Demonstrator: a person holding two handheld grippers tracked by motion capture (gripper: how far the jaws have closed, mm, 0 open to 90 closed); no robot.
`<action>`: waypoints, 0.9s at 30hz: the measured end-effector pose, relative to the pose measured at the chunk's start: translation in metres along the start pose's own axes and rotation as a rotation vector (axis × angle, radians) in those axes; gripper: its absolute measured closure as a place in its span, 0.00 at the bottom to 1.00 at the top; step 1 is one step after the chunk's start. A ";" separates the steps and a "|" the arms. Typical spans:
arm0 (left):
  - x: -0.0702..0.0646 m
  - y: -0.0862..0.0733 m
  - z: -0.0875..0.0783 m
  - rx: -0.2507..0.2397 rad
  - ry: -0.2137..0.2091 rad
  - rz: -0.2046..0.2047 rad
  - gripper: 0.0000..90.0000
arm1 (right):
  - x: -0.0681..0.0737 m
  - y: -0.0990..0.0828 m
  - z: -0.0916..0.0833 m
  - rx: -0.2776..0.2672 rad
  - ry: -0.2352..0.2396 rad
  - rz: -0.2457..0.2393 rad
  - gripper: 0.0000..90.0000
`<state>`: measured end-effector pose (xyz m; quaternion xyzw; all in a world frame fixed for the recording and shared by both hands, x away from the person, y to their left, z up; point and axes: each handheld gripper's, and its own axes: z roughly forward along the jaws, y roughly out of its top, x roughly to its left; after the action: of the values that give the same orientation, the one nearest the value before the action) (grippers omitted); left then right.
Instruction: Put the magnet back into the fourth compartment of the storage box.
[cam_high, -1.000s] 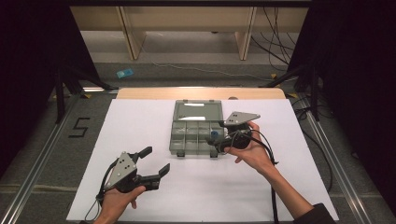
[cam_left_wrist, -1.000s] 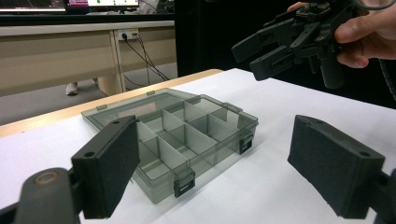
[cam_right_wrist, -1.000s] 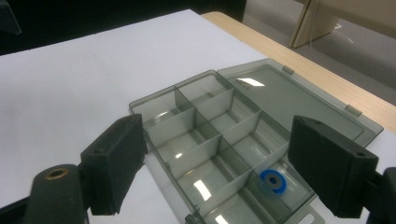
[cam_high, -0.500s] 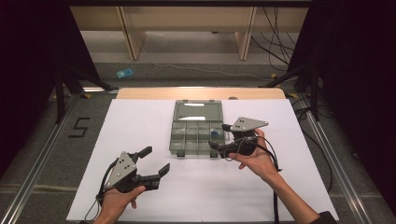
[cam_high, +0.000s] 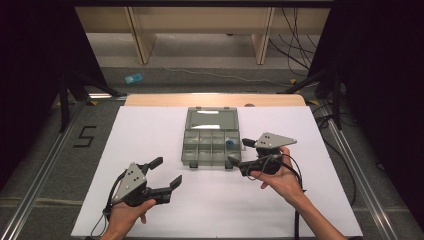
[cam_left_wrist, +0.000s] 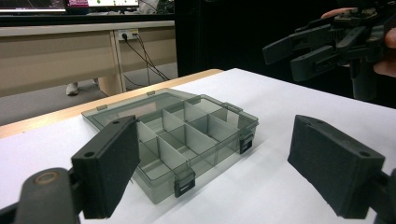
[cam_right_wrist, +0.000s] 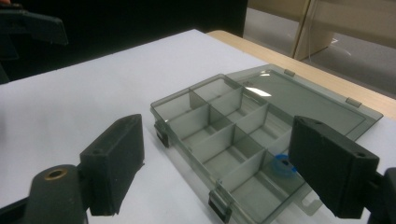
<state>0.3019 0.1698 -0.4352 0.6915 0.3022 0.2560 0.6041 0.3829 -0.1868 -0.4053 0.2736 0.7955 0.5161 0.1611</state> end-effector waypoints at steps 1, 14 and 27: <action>0.000 0.000 0.000 -0.001 0.000 0.000 0.18 | -0.001 -0.001 -0.001 0.007 0.005 -0.006 0.21; 0.000 0.000 0.000 0.005 0.000 0.001 0.18 | 0.002 -0.009 -0.009 -0.017 0.008 0.023 0.21; -0.001 -0.001 0.000 0.008 0.000 -0.006 0.18 | 0.005 -0.018 -0.014 -0.021 0.016 0.032 0.20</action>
<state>0.3017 0.1692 -0.4359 0.6930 0.3053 0.2528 0.6021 0.3669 -0.1995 -0.4157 0.2805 0.7868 0.5291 0.1496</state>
